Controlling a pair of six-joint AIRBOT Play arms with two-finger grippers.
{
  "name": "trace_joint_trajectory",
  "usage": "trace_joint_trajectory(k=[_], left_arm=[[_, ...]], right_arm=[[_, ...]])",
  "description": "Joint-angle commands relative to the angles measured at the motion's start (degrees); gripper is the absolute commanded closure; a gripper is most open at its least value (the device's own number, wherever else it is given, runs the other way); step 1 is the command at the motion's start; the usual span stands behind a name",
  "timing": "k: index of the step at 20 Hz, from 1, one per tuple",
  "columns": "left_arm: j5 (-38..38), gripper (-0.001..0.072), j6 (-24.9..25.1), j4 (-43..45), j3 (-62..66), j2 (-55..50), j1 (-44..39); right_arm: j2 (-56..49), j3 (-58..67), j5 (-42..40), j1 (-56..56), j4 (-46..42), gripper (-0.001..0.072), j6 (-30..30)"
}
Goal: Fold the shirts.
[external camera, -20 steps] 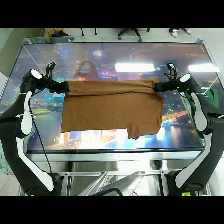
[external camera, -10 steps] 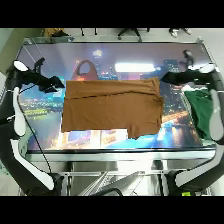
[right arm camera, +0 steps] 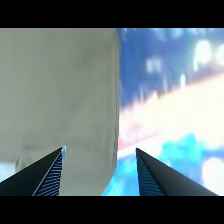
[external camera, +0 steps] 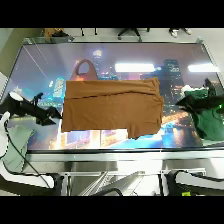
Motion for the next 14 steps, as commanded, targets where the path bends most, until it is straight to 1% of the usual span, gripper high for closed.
trace_joint_trajectory(k=[1, 4, 6, 7, 8, 9, 12, 14], left_arm=[[6.23, 0.0121, 2.69, -0.37, -10.75, 4.50, -0.66], [9.62, 0.0122, 2.75, -1.86, -13.68, 5.03, -4.66], [11.23, 0.0125, 2.91, -3.02, -12.83, 5.03, -7.15], [11.69, 0.0341, 2.91, -2.99, -11.56, 5.05, -7.91], [11.74, 0.0665, 3.28, -2.78, -9.90, 5.05, -8.37], [11.87, 0.0695, 3.56, -2.56, -8.11, 5.03, -8.61], [11.85, 0.0695, 3.52, -2.62, -4.74, 5.05, -8.61], [11.74, 0.0695, 3.56, -2.58, -4.39, 5.03, -8.59]], right_arm=[[6.40, -11.02, 0.48, -2.58, -0.09, 0.0214, 0.37], [7.72, -15.50, 0.50, -2.51, -0.04, 0.0214, 0.13], [7.67, -17.88, 0.50, -2.49, -0.04, 0.0214, 0.07], [7.67, -19.12, 0.22, -2.38, 0.17, 0.0213, -0.09], [7.67, -20.31, -0.48, -2.32, 0.35, 0.0214, -0.17], [7.67, -21.35, -1.36, -2.27, 0.39, 0.0214, -0.72], [7.17, -23.87, -4.76, -0.07, 1.77, 0.0214, -2.36], [5.53, -24.92, -7.45, 3.39, 2.95, 0.0214, -2.84]])
